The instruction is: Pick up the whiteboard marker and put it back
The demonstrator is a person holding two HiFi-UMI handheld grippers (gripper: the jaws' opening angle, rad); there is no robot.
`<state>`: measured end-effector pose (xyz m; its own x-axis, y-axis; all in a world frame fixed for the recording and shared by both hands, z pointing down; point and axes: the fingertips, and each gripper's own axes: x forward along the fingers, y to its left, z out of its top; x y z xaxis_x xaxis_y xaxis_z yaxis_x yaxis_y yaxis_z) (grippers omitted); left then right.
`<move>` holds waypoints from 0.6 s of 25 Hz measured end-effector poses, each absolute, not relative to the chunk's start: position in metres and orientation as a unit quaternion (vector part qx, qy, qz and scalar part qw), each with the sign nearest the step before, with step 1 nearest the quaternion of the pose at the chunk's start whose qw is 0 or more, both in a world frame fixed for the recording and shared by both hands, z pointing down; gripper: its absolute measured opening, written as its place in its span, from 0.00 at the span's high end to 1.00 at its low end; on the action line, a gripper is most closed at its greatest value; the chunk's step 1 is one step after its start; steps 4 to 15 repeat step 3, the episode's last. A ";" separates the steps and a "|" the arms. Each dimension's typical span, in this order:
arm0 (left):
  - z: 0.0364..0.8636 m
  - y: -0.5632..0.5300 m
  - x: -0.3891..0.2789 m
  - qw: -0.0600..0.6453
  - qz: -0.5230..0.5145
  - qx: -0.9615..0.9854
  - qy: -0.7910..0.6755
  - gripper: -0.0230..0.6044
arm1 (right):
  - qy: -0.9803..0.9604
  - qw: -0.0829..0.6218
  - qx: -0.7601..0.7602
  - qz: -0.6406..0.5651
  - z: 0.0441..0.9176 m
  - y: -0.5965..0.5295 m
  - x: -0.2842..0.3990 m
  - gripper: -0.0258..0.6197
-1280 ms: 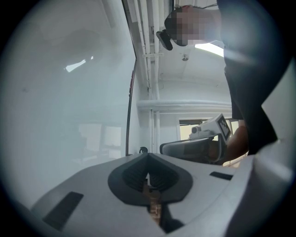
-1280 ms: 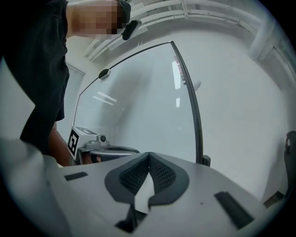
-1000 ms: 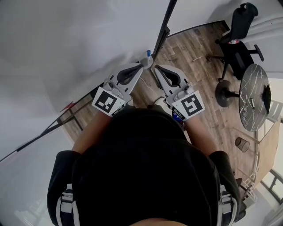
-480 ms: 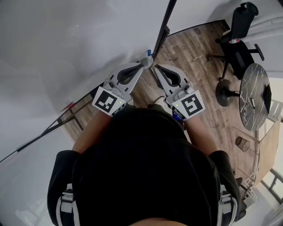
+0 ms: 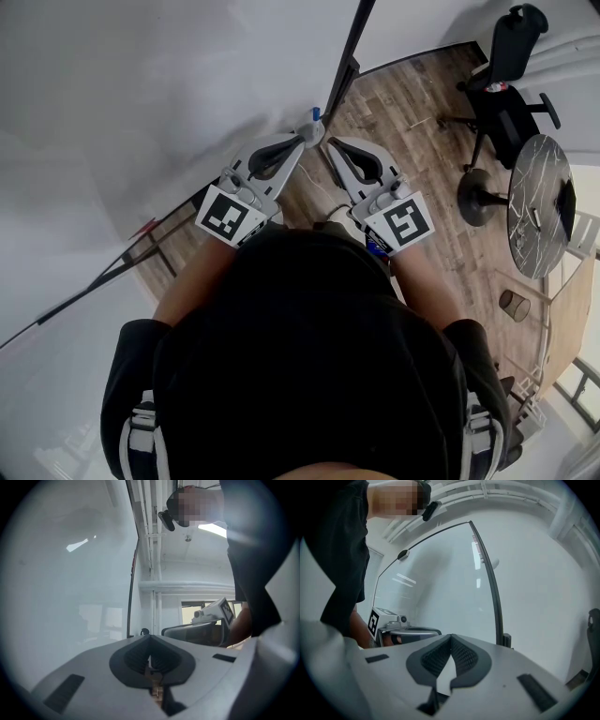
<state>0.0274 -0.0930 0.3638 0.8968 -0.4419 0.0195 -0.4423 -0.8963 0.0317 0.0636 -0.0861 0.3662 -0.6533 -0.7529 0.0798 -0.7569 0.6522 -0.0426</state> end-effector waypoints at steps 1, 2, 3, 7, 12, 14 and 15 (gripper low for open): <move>0.365 -0.094 0.028 0.018 0.006 0.974 -0.227 0.96 | -0.908 0.028 0.417 0.037 0.367 -0.088 0.064 0.96; 0.366 -0.095 0.028 0.019 0.006 0.974 -0.227 0.96 | -0.907 0.029 0.419 0.038 0.367 -0.089 0.064 0.96; 0.367 -0.096 0.028 0.019 0.006 0.974 -0.227 0.96 | -0.906 0.030 0.420 0.039 0.368 -0.091 0.064 0.96; 0.367 -0.096 0.028 0.019 0.006 0.974 -0.227 0.96 | -0.906 0.030 0.420 0.039 0.368 -0.091 0.064 0.96; 0.367 -0.096 0.028 0.019 0.006 0.974 -0.227 0.96 | -0.906 0.030 0.420 0.039 0.368 -0.091 0.064 0.96; 0.367 -0.096 0.028 0.019 0.006 0.974 -0.227 0.96 | -0.906 0.030 0.420 0.039 0.368 -0.091 0.064 0.96; 0.367 -0.096 0.028 0.019 0.006 0.974 -0.227 0.96 | -0.906 0.030 0.420 0.039 0.368 -0.091 0.064 0.96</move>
